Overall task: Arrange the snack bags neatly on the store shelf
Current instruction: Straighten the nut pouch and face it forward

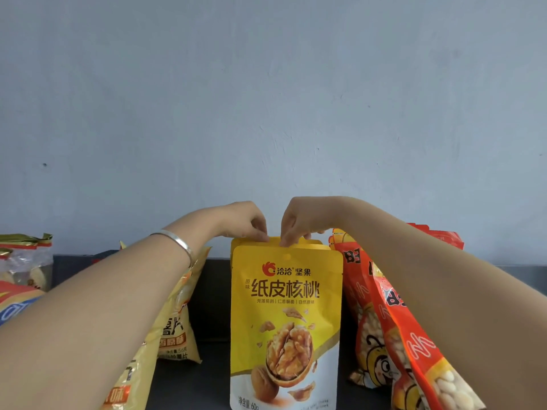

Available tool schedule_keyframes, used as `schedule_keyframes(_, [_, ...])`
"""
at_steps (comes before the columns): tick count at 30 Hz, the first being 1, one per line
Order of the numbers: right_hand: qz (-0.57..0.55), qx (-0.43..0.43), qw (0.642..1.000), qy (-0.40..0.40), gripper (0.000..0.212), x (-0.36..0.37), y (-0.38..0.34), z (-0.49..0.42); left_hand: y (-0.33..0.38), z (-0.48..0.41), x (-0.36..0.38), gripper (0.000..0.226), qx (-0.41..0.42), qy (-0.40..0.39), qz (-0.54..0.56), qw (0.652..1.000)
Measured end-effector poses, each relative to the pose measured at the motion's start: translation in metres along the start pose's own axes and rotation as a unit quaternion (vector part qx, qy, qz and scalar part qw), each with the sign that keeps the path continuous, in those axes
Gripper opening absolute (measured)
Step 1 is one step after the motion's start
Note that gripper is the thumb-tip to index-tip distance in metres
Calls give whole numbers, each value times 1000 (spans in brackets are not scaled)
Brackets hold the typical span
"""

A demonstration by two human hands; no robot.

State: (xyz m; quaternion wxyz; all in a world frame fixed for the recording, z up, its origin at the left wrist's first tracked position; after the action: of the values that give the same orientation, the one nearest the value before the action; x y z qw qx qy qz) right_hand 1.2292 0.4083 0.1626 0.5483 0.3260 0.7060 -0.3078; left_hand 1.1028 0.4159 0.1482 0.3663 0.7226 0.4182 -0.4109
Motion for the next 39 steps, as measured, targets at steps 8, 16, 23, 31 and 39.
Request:
schedule_keyframes(8, [14, 8, 1000, 9, 25, 14, -2, -6, 0, -1, 9, 14, -18, 32, -20, 999])
schedule_keyframes(16, [-5, 1, 1000, 30, 25, 19, -6, -12, -9, 2, 5, 8, -24, 36, -50, 998])
schedule_keyframes(23, [-53, -18, 993, 104, 10, -2, -10, -2, 3, 8, -6, 19, 6, 106, 37, 994])
schedule_keyframes(31, [-65, 3, 997, -29, 18, 5, -25, 22, 20, 16, -7, 15, 32, 85, 30, 995])
schedule_keyframes(39, [-57, -15, 998, -30, 23, 11, -37, 18, 23, 27, -11, 16, 31, 63, 67, 995])
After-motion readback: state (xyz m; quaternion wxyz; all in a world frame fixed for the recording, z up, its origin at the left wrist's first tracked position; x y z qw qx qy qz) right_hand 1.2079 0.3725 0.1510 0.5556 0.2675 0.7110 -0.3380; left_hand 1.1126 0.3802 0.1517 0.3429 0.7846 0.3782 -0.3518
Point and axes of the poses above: each hand's wrist, its own z-axis away from the middle knuckle, its own x-axis out of the palm, y = z × x, the point moved 5 cm from there along -z, towards the middle knuckle, and after that the axes turned 7 degrees about y, right-handed, at the moved point
